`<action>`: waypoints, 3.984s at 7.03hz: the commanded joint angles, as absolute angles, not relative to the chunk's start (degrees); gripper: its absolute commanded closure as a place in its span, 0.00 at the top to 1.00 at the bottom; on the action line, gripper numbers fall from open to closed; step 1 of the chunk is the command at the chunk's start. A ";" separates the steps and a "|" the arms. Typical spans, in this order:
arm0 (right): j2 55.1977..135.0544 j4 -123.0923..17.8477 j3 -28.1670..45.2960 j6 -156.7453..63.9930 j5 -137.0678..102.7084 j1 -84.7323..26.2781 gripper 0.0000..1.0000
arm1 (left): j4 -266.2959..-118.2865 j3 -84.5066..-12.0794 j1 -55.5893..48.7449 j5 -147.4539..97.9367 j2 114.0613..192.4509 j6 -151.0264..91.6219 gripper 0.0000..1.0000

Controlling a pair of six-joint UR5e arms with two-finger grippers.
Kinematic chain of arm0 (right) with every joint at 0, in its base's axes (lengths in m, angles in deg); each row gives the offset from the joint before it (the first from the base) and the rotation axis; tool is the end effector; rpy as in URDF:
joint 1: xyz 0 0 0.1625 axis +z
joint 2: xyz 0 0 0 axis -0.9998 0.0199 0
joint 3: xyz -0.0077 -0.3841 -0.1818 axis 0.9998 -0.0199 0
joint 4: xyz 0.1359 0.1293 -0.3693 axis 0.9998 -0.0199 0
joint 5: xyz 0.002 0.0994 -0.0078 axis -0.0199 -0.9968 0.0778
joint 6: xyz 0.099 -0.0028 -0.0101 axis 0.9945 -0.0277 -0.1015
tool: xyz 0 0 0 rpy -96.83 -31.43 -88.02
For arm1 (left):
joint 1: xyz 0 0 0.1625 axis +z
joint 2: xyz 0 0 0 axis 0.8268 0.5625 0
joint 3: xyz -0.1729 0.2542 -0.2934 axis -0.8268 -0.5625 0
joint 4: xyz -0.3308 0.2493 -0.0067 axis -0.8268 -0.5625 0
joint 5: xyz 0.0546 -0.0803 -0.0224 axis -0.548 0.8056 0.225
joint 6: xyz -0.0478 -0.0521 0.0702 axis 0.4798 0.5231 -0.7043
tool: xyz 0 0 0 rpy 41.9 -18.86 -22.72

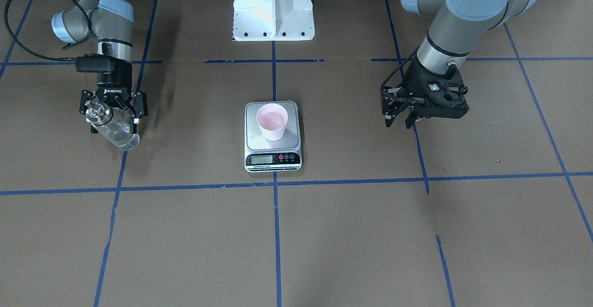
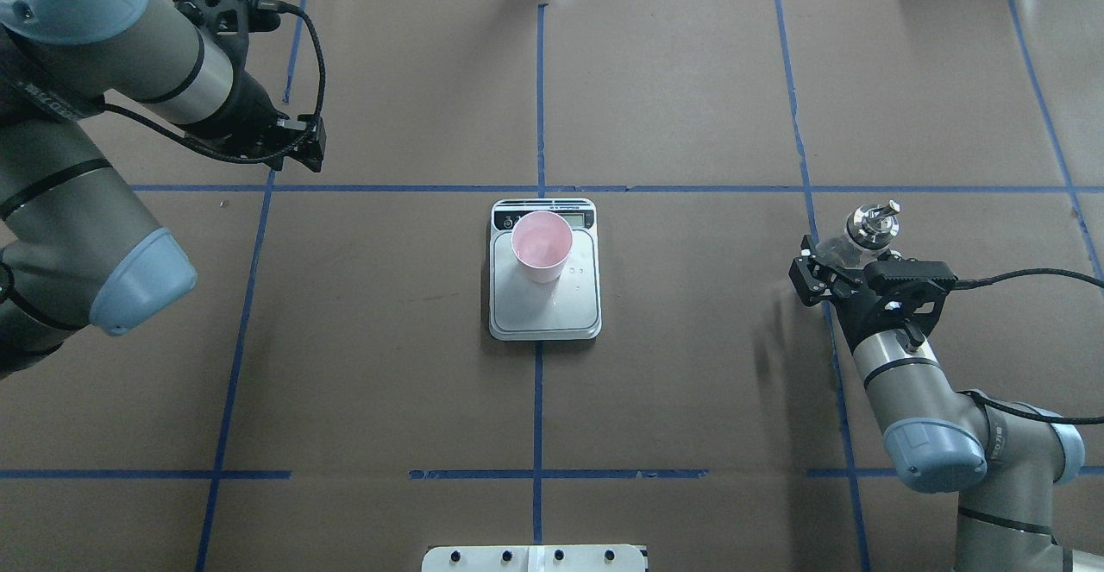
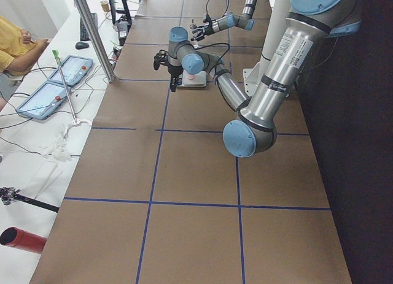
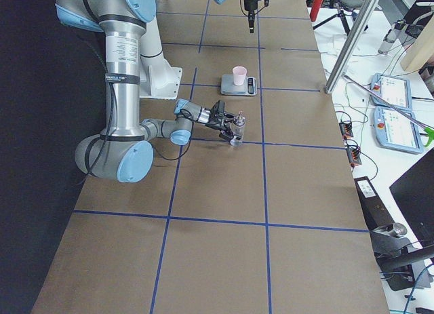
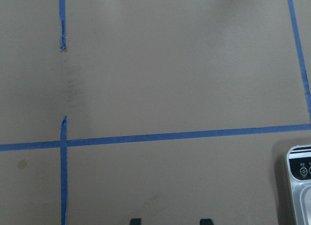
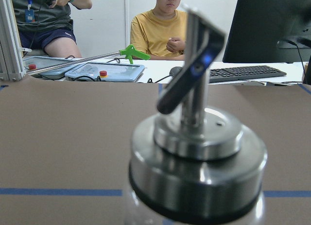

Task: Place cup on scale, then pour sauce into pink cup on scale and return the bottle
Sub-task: 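Close the right gripper around the glass bottle and lift it, then carry the glass bottle with the right gripper toward the pink cup, then tilt the bottle spout down over the pink cup with the right gripper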

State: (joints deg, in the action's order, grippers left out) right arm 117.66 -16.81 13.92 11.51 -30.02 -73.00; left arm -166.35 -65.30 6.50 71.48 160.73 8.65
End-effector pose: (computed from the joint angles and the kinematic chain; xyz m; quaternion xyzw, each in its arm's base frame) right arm -0.4011 -0.3364 0.4985 0.5000 -0.2862 0.2118 0.7894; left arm 0.3278 -0.5138 0.2543 0.0942 0.4247 -0.0043 0.9004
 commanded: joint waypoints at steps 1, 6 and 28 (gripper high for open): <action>117.60 -16.57 12.96 11.48 -30.02 -72.86 0.86 | -166.19 -65.43 6.47 71.48 160.73 8.65 0.51; 117.08 -13.05 14.52 0.98 -29.75 -71.29 0.00 | -166.01 -66.31 6.47 71.57 160.73 8.65 0.51; 79.63 -97.06 18.23 -41.43 -25.72 -75.24 0.00 | -165.92 -74.75 -2.50 72.18 148.60 -9.72 0.51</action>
